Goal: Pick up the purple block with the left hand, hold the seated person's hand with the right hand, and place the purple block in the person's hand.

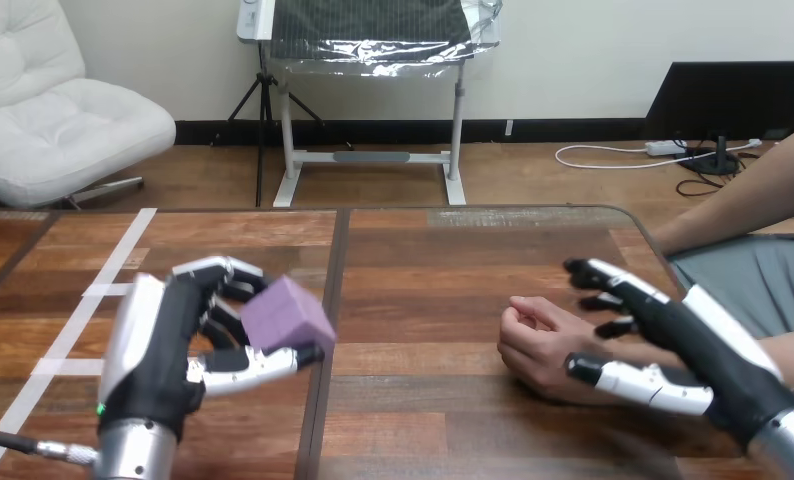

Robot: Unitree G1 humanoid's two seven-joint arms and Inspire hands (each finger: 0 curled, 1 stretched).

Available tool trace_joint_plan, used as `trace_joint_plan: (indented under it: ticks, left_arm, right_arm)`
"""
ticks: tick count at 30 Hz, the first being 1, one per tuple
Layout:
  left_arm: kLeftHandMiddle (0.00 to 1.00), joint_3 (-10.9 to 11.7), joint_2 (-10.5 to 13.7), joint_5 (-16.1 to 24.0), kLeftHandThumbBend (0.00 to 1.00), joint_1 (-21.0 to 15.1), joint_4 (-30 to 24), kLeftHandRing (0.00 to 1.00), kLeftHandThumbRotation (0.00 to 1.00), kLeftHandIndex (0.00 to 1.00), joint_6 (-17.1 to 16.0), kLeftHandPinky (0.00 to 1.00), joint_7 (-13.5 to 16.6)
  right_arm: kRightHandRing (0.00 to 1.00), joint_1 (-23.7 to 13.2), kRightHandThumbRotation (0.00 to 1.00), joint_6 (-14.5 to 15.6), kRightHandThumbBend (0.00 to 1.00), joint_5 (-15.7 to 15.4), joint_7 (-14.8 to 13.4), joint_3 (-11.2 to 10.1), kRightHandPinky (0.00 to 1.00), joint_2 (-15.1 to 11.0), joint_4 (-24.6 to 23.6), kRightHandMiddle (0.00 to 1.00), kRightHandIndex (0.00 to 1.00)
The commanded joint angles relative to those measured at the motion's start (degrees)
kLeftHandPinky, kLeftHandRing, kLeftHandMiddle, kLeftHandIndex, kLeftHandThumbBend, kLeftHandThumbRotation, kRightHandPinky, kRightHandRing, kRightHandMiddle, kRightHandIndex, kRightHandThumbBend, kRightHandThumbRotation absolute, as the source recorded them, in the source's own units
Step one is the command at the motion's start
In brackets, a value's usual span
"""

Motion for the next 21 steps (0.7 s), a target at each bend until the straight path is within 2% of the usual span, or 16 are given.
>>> trace_joint_plan:
  ticks: [1, 21]
  left_arm:
    - [0.40, 5.1, -2.1, -3.0, 0.60, -3.5, -17.4, 0.35, 0.00, 0.42, -5.8, 0.30, 0.5]
    - [0.39, 5.6, -4.2, -3.9, 0.58, -0.9, -20.3, 0.34, 0.00, 0.42, -6.2, 0.28, -1.1]
  right_arm:
    - [0.89, -11.9, 0.71, -4.7, 0.95, -0.4, -4.7, -5.0, 0.79, -3.4, 0.9, 0.93, 0.93]
    - [0.90, -12.9, 0.72, -4.2, 0.94, 0.1, -6.7, -6.1, 0.81, -5.1, 1.7, 0.92, 0.92]
